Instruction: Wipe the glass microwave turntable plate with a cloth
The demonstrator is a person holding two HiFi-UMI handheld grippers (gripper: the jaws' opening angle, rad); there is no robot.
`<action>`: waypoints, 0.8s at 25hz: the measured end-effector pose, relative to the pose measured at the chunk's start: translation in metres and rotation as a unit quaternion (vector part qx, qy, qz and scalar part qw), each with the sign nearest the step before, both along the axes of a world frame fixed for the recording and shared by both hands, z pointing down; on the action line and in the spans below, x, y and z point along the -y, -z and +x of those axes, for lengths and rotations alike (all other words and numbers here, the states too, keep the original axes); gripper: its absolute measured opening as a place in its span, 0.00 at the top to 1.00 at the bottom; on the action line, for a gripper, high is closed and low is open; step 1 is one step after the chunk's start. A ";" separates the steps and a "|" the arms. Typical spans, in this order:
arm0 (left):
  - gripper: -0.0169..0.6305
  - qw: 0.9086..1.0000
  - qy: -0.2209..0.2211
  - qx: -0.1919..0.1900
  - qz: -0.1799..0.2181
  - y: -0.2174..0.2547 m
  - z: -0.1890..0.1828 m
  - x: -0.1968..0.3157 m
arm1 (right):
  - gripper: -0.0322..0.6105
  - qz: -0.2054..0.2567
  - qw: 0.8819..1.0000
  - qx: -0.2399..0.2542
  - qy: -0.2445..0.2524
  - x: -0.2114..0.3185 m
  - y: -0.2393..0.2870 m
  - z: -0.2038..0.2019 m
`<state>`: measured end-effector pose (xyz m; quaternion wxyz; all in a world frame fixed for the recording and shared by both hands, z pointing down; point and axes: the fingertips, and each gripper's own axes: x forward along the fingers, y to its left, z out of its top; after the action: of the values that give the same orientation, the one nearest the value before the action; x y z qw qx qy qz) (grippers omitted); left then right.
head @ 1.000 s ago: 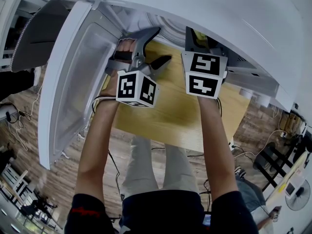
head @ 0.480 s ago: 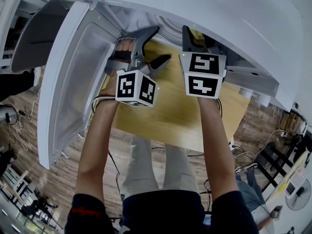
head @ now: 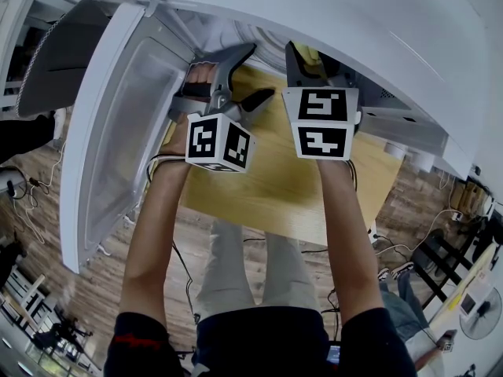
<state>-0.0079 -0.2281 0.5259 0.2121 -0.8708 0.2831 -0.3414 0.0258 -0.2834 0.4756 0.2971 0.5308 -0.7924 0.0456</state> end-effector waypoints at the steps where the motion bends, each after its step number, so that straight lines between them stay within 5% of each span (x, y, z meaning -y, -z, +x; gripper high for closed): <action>1: 0.33 1.000 0.000 0.000 0.000 0.000 0.000 0.000 | 0.73 0.000 1.000 0.000 0.004 -0.001 0.000 -0.001; 20: 0.33 1.000 0.000 0.001 0.001 0.000 0.000 0.000 | 0.73 -0.006 0.999 -0.002 0.054 -0.010 -0.001 -0.023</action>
<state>-0.0077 -0.2280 0.5258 0.2129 -0.8705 0.2828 -0.3419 0.0033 -0.2734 0.4769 0.3037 0.4858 -0.8190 0.0332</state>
